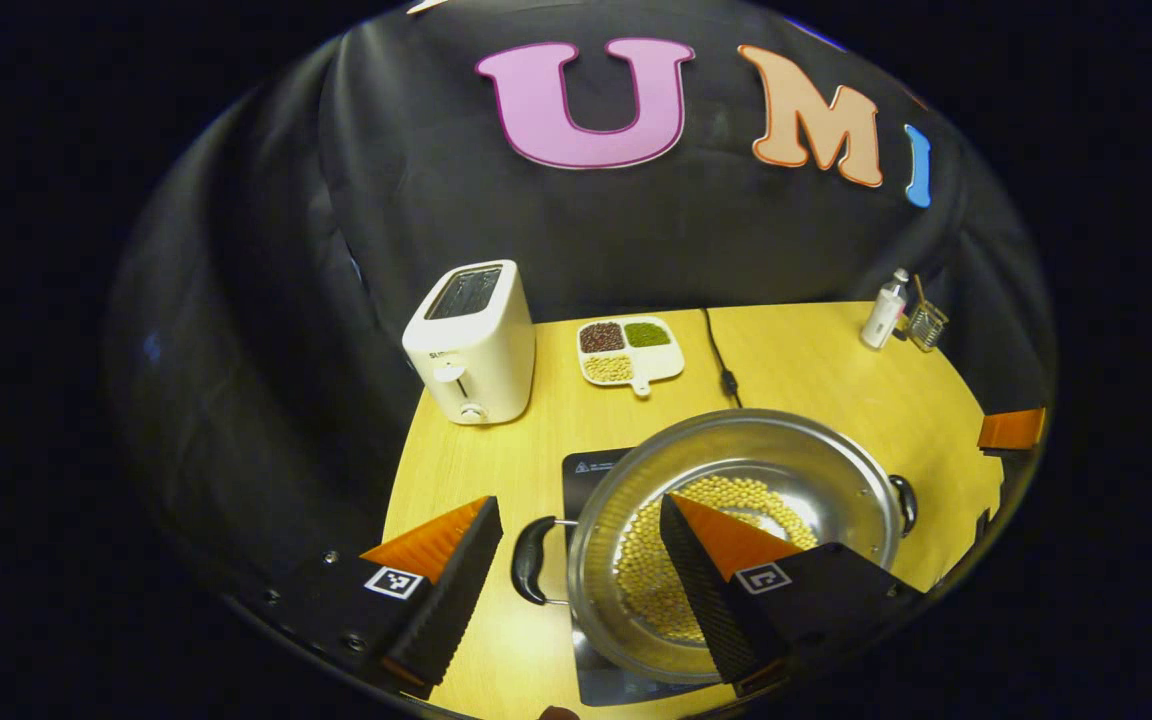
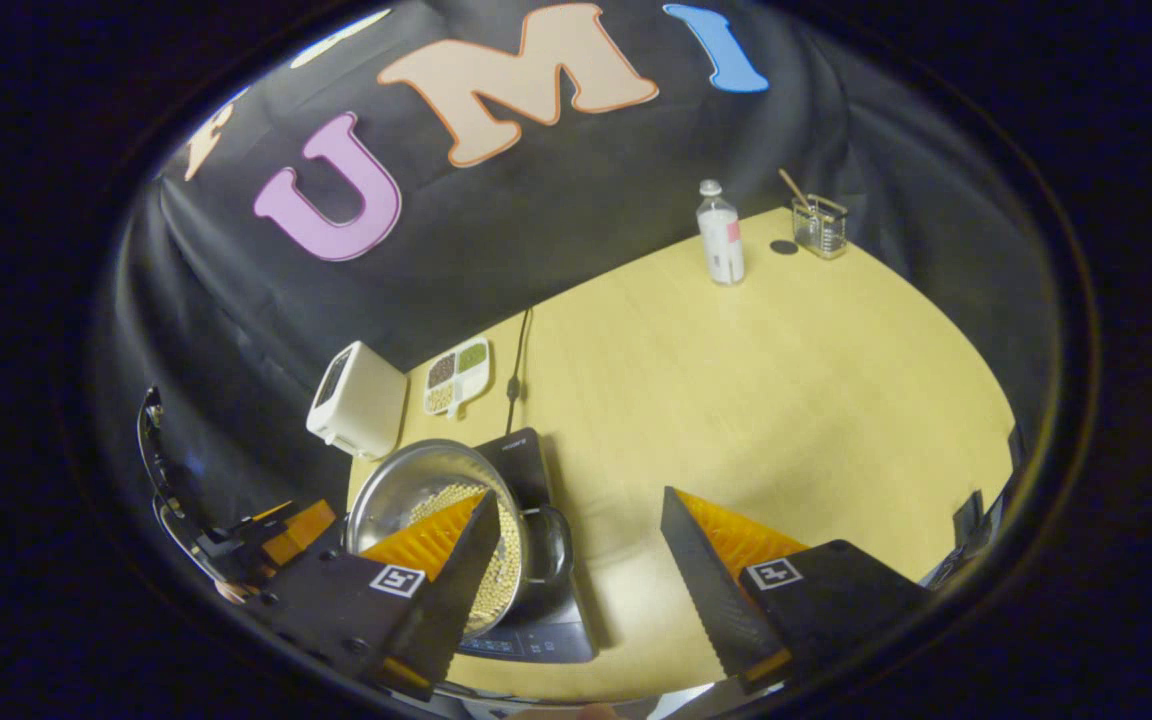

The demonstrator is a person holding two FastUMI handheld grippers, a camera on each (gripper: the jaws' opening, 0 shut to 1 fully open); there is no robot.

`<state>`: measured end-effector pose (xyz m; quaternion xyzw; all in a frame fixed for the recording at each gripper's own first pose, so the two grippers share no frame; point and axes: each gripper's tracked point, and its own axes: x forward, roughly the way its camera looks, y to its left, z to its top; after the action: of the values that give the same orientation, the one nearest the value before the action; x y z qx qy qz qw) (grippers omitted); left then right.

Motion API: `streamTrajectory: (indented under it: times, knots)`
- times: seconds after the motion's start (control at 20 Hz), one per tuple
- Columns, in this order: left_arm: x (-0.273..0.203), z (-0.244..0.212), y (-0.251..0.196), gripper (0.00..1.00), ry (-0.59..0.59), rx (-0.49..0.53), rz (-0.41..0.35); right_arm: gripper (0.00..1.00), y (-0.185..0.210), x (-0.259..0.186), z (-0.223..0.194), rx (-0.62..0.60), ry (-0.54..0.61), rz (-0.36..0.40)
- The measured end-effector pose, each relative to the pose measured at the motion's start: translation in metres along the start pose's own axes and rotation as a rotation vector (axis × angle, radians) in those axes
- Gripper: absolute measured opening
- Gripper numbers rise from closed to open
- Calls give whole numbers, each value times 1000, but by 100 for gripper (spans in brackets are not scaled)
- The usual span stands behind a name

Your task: First push the handle of the pot to place it horizontally, then grasp the pot with both hands and set it on the induction cooktop.

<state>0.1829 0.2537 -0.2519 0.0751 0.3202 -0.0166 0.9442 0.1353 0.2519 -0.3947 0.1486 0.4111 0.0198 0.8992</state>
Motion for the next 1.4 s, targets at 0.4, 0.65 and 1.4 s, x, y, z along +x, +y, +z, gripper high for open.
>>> streamTrajectory:
  times: [0.4,0.65,1.4]
  knots:
    - [-97,36,-85,96,-135,-33,5,93,-22,-104,41,-162,-156,94]
    - [-147,64,-145,97,-232,-62,25,92,-47,-162,93,-317,-334,80]
    - [-261,96,-234,96,-592,-165,132,93,-111,-295,147,-383,-667,130]
